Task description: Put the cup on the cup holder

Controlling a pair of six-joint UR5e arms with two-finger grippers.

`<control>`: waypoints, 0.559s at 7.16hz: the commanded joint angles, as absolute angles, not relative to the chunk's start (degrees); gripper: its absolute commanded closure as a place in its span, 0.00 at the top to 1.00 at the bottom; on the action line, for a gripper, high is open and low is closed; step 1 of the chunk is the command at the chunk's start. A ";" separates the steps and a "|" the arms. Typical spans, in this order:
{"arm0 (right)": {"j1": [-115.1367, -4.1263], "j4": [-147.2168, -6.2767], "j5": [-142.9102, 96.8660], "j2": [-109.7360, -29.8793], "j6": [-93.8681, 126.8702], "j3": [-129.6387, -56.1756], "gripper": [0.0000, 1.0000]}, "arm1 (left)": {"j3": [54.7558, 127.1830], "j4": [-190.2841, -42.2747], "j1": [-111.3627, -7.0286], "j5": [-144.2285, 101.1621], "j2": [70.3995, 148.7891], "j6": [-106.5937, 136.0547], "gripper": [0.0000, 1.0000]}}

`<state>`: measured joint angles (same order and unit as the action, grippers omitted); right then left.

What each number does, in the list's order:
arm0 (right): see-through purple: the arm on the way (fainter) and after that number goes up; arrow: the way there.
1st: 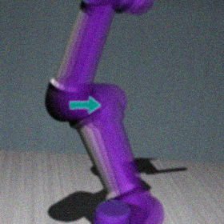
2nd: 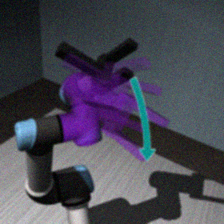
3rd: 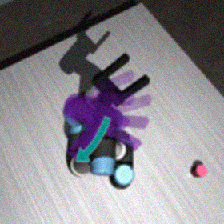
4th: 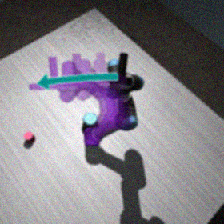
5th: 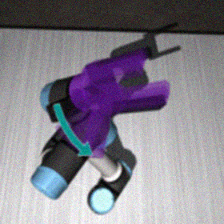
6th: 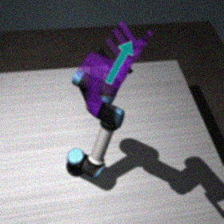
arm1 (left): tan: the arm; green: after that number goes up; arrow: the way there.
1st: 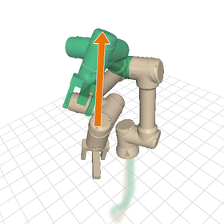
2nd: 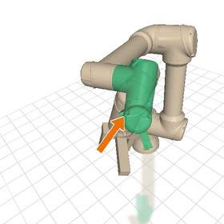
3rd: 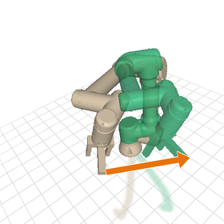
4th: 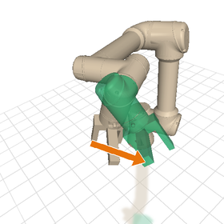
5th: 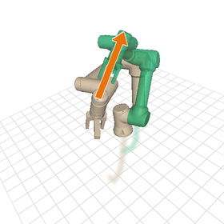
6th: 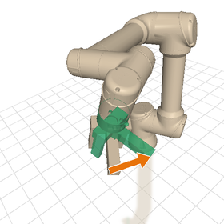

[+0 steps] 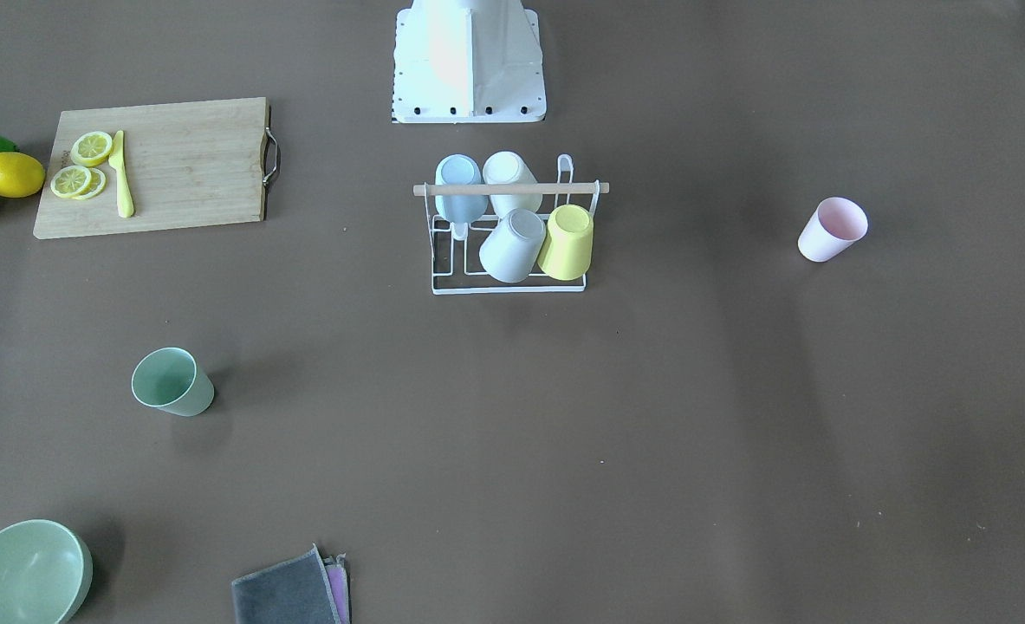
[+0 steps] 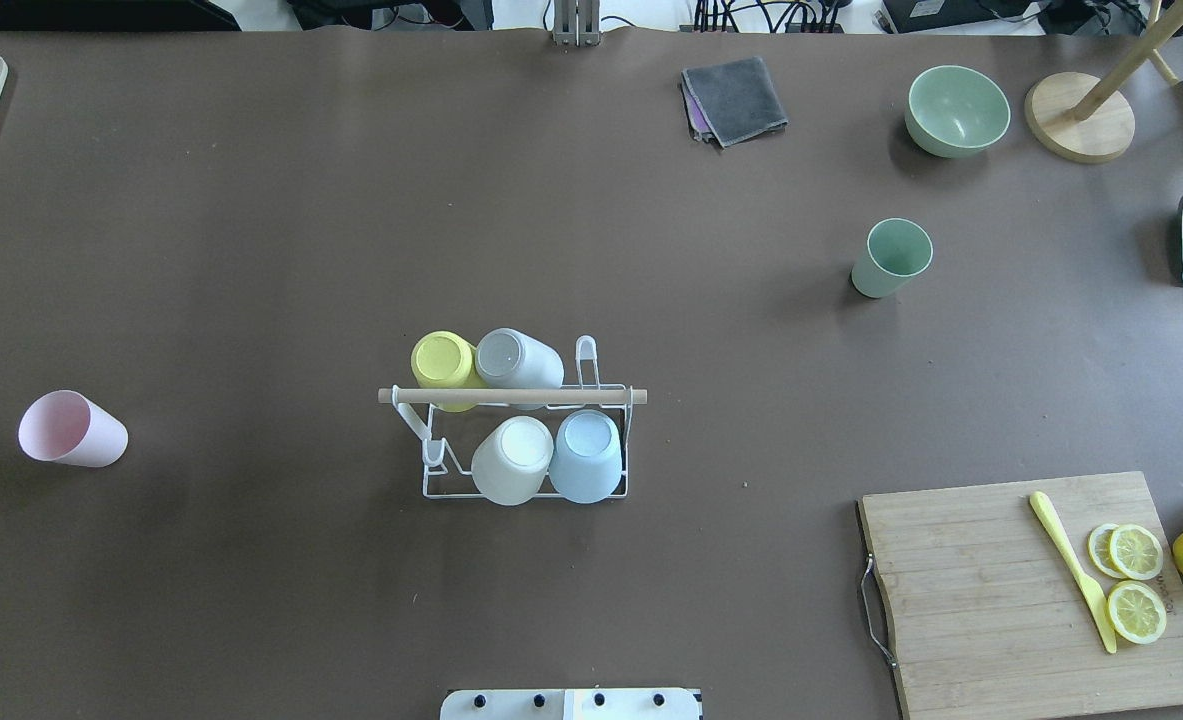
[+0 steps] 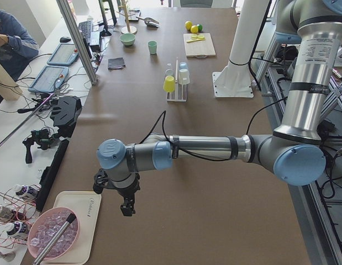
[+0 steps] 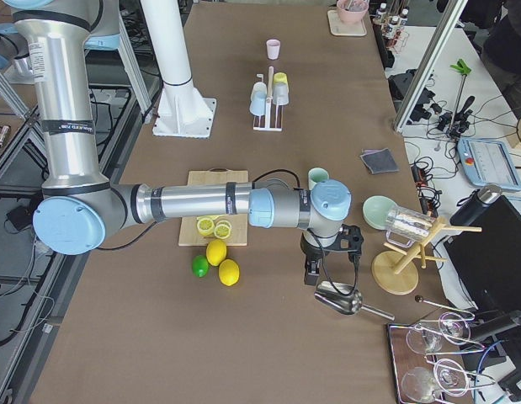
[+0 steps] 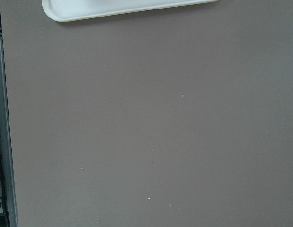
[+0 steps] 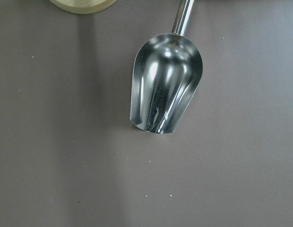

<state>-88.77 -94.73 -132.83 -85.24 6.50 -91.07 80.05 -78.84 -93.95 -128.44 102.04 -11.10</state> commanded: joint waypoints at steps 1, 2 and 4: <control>-88.77 -94.66 -132.72 -85.17 6.50 -91.06 1.00 | 76.20 -74.18 -90.47 -126.14 109.85 -11.25 0.98; -88.68 -94.48 -132.89 -85.17 6.50 -90.71 1.00 | 76.29 -70.26 -87.92 -125.43 112.39 -11.25 0.98; -88.68 -94.39 -132.45 -85.17 6.42 -91.14 1.00 | 76.81 -63.83 -81.51 -121.66 117.32 -11.34 0.98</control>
